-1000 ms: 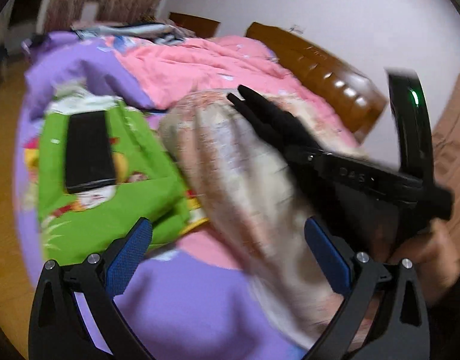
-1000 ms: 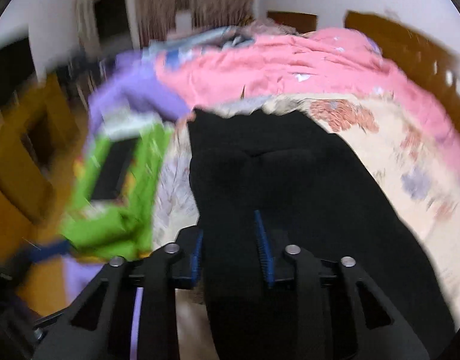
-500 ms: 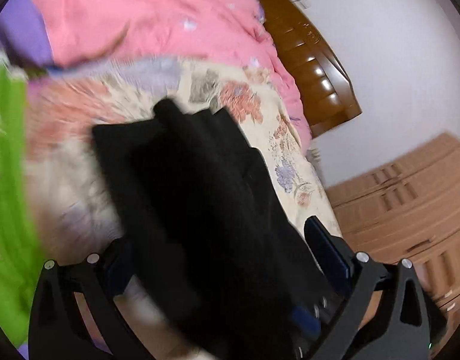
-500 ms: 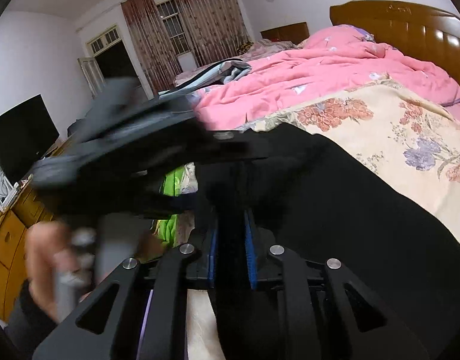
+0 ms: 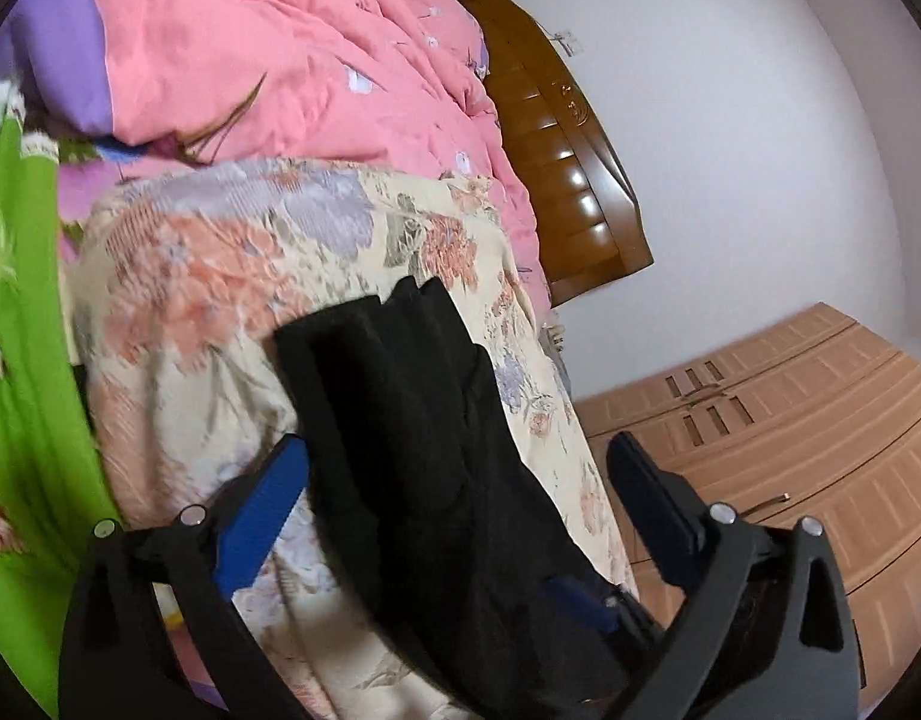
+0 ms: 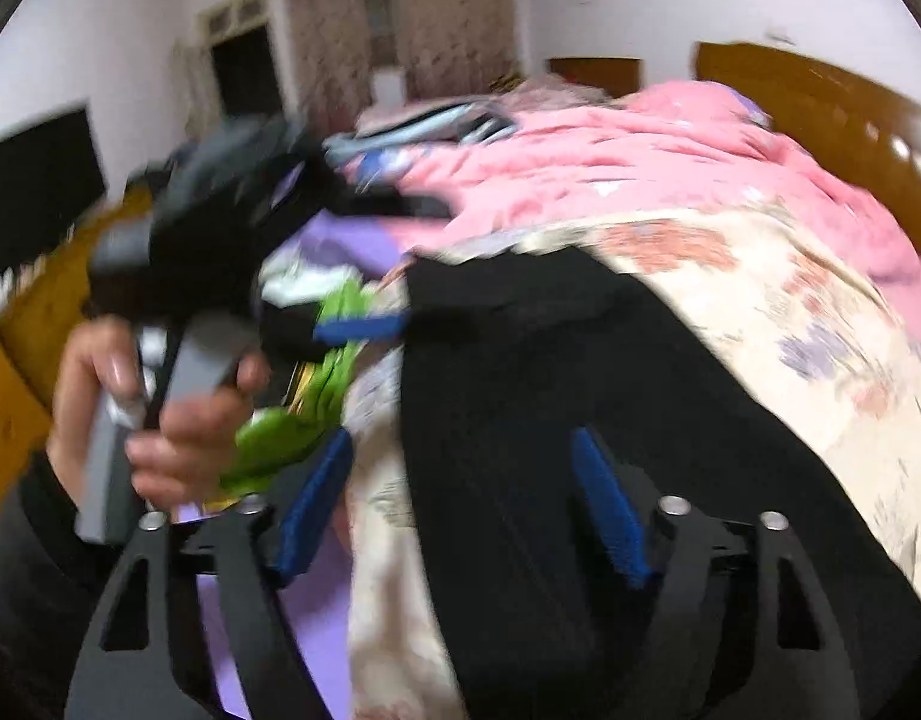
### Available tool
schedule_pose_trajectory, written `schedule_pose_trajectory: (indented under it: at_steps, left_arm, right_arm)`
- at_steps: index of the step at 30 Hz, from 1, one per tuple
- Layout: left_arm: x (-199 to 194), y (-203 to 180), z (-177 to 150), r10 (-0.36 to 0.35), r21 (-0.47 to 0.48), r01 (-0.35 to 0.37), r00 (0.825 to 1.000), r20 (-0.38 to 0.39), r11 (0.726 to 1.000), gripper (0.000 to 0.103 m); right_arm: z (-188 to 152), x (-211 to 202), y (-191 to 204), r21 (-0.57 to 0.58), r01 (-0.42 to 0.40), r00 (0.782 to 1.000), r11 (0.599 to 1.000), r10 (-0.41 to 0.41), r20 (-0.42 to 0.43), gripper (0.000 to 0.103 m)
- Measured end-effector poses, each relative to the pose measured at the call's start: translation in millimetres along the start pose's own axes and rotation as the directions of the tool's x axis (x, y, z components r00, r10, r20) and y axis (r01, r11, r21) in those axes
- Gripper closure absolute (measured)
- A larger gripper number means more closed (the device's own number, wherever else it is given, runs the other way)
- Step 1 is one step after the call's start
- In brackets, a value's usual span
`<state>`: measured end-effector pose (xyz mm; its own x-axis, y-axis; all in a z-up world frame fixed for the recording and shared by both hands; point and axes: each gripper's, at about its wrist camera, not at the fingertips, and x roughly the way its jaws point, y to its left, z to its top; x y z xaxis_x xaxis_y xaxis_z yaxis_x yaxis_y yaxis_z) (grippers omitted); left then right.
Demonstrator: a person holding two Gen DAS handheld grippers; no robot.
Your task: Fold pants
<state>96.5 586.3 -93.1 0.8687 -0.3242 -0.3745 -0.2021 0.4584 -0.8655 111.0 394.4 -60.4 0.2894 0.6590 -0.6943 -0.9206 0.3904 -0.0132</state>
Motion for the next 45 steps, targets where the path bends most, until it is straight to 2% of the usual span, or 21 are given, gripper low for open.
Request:
schedule_pose_trajectory:
  at_steps: [3,4,5,6,8,11,15,20,22,23,24,25,26,28,30,34,36,39,41,43,45]
  left_arm:
    - [-6,2,1,0.005,0.002,-0.005,1.000,-0.014,1.000,0.004]
    - [-7,3,-2,-0.005,-0.002,0.005,1.000,-0.009,1.000,0.004]
    - [-10,7,-5,-0.017,-0.009,0.017,1.000,-0.005,1.000,0.004]
    - [-12,10,-7,-0.032,-0.021,0.032,0.999,-0.001,0.999,0.004]
    - [-13,14,-10,-0.046,-0.030,0.046,0.999,0.004,0.998,0.004]
    - [-12,11,-16,-0.077,-0.015,0.077,0.997,0.009,0.997,0.002]
    - [5,-5,-20,-0.046,0.048,0.048,0.998,-0.039,0.998,0.002]
    - [44,-13,-11,-0.008,0.048,0.012,0.996,-0.086,0.999,0.005]
    - [59,-19,-8,0.047,0.078,-0.040,0.995,-0.086,0.996,0.018]
    - [66,-23,-8,0.129,0.119,-0.120,0.989,-0.075,0.986,0.023]
    - [71,-24,-10,0.195,0.152,-0.183,0.979,-0.066,0.971,0.044]
    - [73,-25,-11,0.253,0.182,-0.240,0.966,-0.053,0.954,0.056]
    - [73,-23,-12,0.269,0.195,-0.255,0.962,-0.044,0.947,0.058]
    - [65,-10,-10,0.207,0.160,-0.197,0.977,-0.044,0.967,0.064]
    - [61,1,-7,0.161,0.133,-0.153,0.985,-0.054,0.979,0.065]
    - [62,-3,-9,0.187,0.151,-0.180,0.982,-0.034,0.972,0.065]
    - [61,-6,-11,0.207,0.154,-0.201,0.978,-0.021,0.967,0.065]
    - [58,-21,-16,0.237,0.177,-0.237,0.971,0.024,0.955,0.065]
    - [53,-37,-22,0.251,0.216,-0.259,0.966,0.064,0.941,0.065]
    - [44,-61,-31,0.245,0.279,-0.268,0.963,0.115,0.922,0.065]
    - [37,-85,-44,0.236,0.339,-0.281,0.957,0.169,0.898,0.065]
  right_arm:
    - [4,34,14,-0.061,0.052,0.995,0.997,-0.057,-0.086,0.039]
    - [4,40,12,-0.066,0.079,0.991,0.995,-0.085,-0.099,0.044]
    - [3,42,10,-0.058,0.107,0.989,0.993,-0.112,-0.097,0.058]
    - [3,40,4,-0.030,0.106,0.991,0.994,-0.108,-0.083,0.063]
    - [3,28,-12,0.060,0.027,0.999,0.998,-0.025,-0.029,0.088]
    - [0,20,-28,0.141,-0.025,0.999,0.990,0.019,0.038,0.090]
    - [-5,20,-34,0.186,-0.065,0.995,0.980,0.049,0.089,0.090]
    - [-3,15,-34,0.193,-0.081,0.993,0.978,0.063,0.099,0.090]
    - [-3,16,-33,0.185,-0.104,0.993,0.977,0.091,0.078,0.088]
    - [-3,14,-32,0.186,-0.124,0.992,0.975,0.115,0.059,0.084]
    - [-3,12,-33,0.191,-0.129,0.991,0.973,0.124,0.040,0.080]
    - [-4,6,-35,0.201,-0.127,0.992,0.971,0.126,0.016,0.066]
    - [-7,-6,-37,0.203,-0.105,0.995,0.973,0.103,0.021,0.047]
    - [-15,-26,-43,0.203,-0.037,0.999,0.978,0.030,0.038,0.039]
    - [-24,-35,-50,0.217,0.020,1.000,0.976,-0.019,-0.005,0.040]
    - [-49,-14,-57,0.182,0.159,0.975,0.970,-0.126,-0.181,0.041]
    - [-55,-13,-52,0.155,0.176,0.979,0.972,-0.156,-0.133,0.041]
    - [-52,-16,-47,0.140,0.197,0.974,0.970,-0.178,-0.139,0.040]
    - [-54,-41,-56,0.236,0.109,0.991,0.966,-0.087,-0.102,0.041]
    - [-58,-71,-63,0.285,0.117,0.993,0.951,-0.109,-0.042,0.041]
    - [-66,-71,-75,0.309,0.165,0.985,0.937,-0.140,-0.103,0.041]
